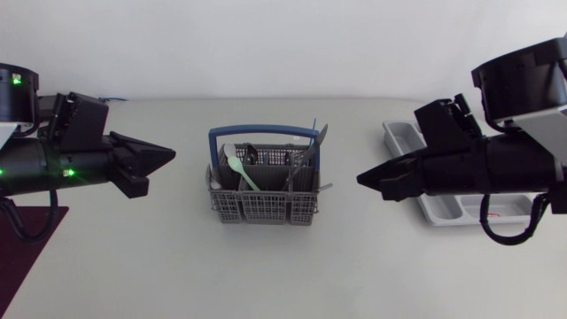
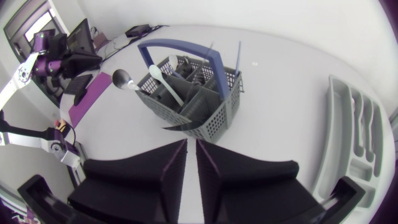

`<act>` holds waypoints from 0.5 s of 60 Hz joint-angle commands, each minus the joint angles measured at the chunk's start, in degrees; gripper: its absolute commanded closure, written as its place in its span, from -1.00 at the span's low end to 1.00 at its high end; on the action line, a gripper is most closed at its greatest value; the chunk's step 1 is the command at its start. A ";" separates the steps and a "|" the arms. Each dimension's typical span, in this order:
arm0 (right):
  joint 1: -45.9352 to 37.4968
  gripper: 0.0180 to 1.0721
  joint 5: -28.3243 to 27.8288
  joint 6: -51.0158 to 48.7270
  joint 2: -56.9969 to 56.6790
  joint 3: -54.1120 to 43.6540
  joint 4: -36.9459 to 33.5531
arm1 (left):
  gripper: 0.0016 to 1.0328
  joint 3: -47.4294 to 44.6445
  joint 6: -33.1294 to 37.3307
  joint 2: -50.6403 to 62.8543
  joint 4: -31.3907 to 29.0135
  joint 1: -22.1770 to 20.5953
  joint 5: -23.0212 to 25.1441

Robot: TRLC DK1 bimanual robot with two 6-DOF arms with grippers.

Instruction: Unload the cutlery basket into the drawer organizer.

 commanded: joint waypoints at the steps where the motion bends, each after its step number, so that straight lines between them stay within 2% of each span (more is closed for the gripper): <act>1: 4.74 0.52 3.57 -0.13 -1.17 2.11 -1.40 | 0.65 -2.32 1.81 -1.47 -0.58 -0.84 0.22; 6: 8.87 0.52 5.50 0.92 -0.82 3.87 -1.93 | 0.62 -2.85 2.25 -2.17 -0.75 -1.54 0.22; 30: 16.78 0.47 5.59 1.10 7.62 10.02 -2.10 | 0.57 -4.78 5.24 -2.70 -0.49 -2.86 -0.40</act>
